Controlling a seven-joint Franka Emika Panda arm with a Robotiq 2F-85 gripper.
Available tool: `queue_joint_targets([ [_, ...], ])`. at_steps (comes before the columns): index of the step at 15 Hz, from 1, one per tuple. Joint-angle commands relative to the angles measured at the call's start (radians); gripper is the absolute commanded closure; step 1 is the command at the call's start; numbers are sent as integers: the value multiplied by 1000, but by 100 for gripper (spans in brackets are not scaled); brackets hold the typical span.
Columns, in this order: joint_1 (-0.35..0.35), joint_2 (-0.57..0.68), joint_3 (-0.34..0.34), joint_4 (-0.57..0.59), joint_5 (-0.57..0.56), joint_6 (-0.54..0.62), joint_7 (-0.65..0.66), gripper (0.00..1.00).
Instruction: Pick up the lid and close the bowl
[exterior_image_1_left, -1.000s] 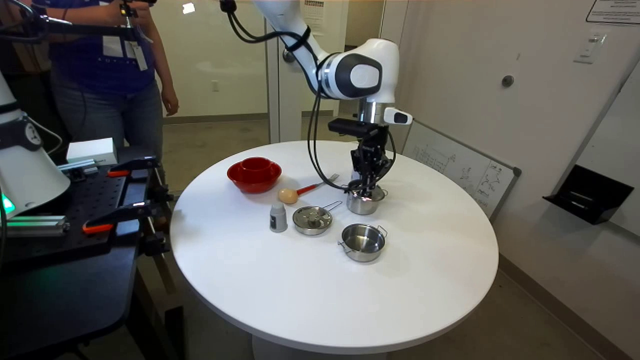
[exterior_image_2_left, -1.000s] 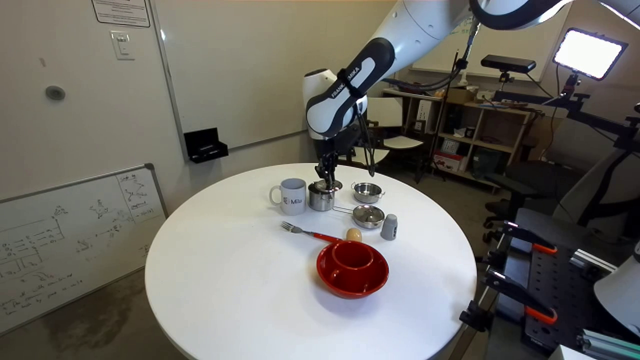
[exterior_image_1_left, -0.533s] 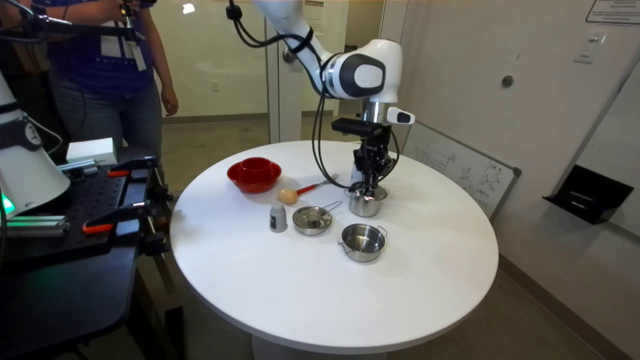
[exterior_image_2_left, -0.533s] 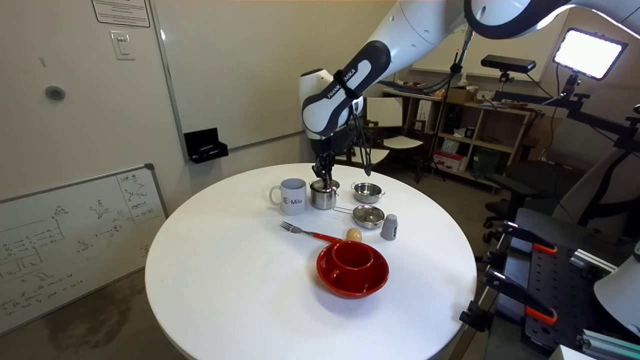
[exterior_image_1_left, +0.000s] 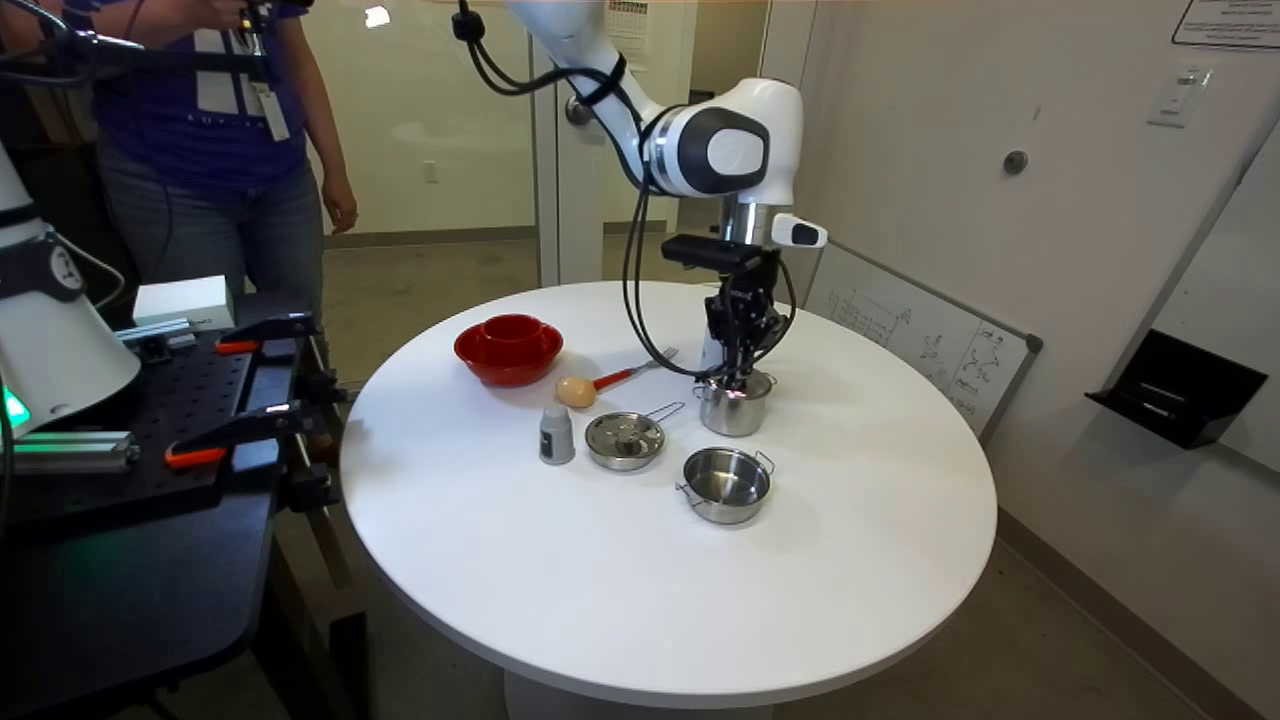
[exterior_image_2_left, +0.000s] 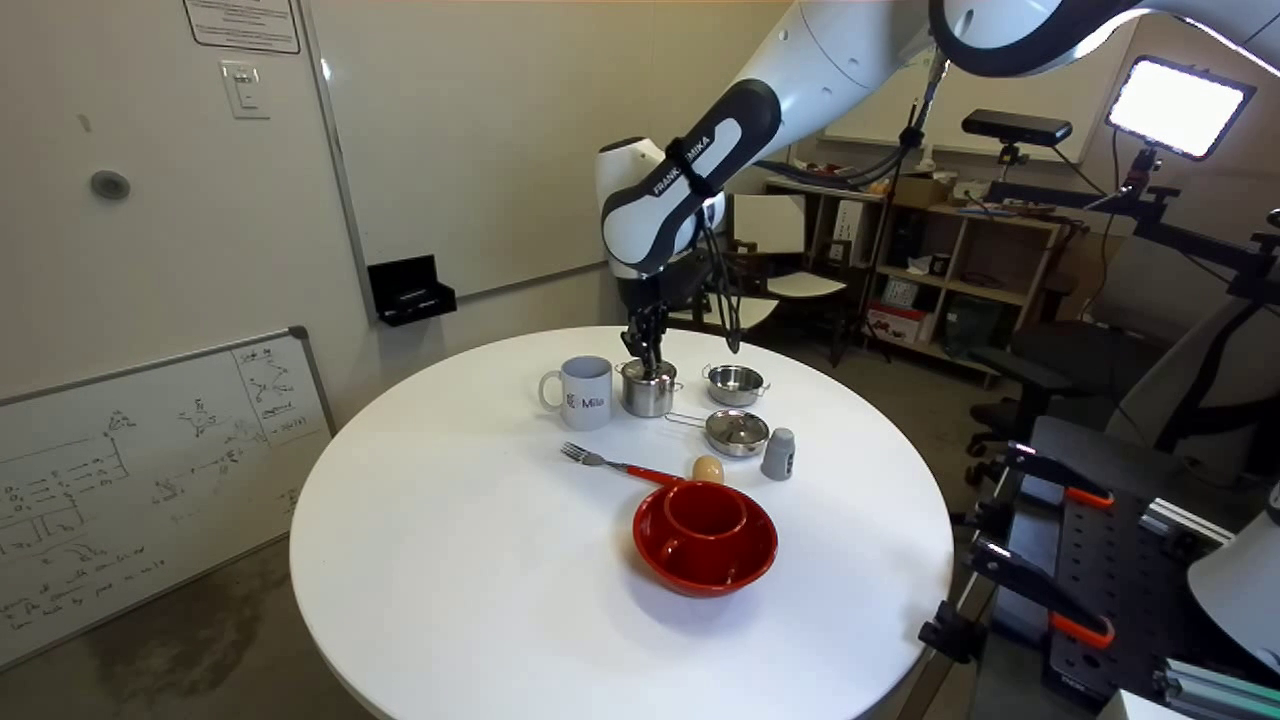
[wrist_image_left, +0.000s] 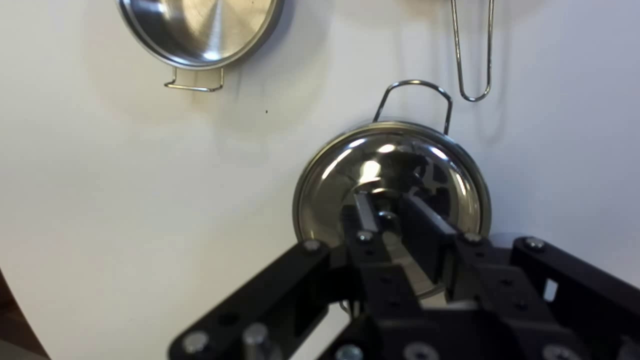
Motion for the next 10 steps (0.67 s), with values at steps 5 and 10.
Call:
queue_joint_targets([
  [5,-11,-23,17,-25,10,-35,31,47],
  [10,-13,-61,12,-74,15,-16,72,11],
])
